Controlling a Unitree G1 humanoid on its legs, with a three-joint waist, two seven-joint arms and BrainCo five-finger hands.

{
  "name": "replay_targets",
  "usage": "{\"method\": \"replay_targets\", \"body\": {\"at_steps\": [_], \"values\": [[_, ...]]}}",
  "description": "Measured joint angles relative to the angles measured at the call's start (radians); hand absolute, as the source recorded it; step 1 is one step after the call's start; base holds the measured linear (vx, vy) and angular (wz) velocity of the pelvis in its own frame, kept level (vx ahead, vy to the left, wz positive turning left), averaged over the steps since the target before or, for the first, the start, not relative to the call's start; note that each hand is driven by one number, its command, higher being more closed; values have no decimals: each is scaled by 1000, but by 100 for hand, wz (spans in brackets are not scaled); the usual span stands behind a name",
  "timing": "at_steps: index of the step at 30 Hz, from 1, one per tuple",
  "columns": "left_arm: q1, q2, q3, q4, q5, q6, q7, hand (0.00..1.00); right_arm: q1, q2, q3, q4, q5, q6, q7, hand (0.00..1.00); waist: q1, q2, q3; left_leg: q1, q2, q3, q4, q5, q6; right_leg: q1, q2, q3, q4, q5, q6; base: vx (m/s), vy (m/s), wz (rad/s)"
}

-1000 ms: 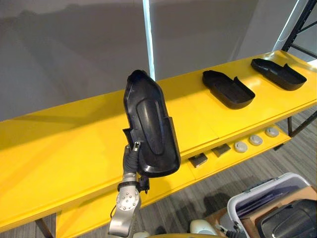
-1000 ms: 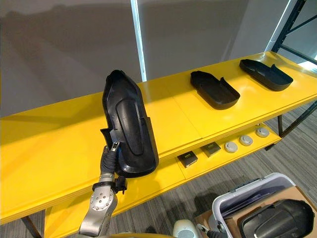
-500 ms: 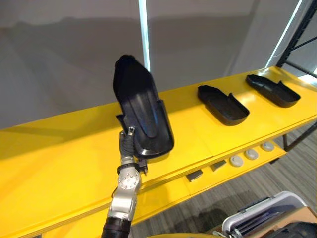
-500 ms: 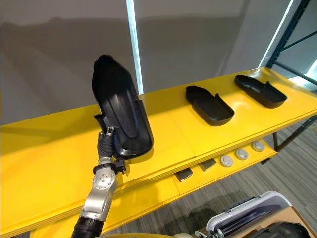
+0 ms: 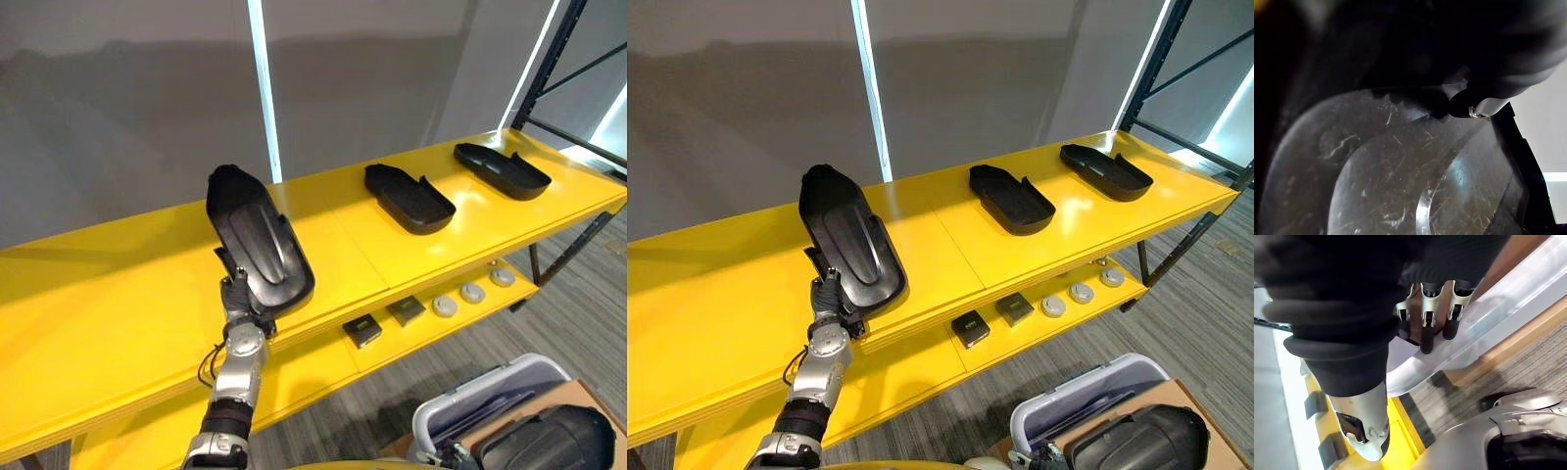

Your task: Walk over and take plastic housings, then place them on the shelf

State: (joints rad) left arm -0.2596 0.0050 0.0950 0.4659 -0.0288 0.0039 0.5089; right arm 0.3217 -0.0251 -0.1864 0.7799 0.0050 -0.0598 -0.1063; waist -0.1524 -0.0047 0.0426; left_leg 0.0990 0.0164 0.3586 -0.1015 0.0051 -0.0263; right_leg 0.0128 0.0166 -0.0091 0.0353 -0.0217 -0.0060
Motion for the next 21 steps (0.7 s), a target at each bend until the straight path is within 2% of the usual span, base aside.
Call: {"method": "replay_targets", "body": {"at_steps": [8,12,21], "values": [[-81,20,41,38,0,10,4,0,-27,-5,-2,30,4,0,-1,0,-6,2,24,1,-1,-18,0,15,18,16,1,-15,-15,7,-9,49,-9,4],[-84,21,71,38,0,9,19,0,-39,-6,-3,31,4,0,0,0,-27,6,29,6,-1,-28,0,15,18,34,2,-21,-39,12,-15,23,-13,5],[-87,20,75,36,-21,10,29,0,-43,-10,-2,34,8,0,0,0,-27,12,33,7,2,-36,-1,15,18,37,7,-21,-42,14,-18,0,0,0]]}}
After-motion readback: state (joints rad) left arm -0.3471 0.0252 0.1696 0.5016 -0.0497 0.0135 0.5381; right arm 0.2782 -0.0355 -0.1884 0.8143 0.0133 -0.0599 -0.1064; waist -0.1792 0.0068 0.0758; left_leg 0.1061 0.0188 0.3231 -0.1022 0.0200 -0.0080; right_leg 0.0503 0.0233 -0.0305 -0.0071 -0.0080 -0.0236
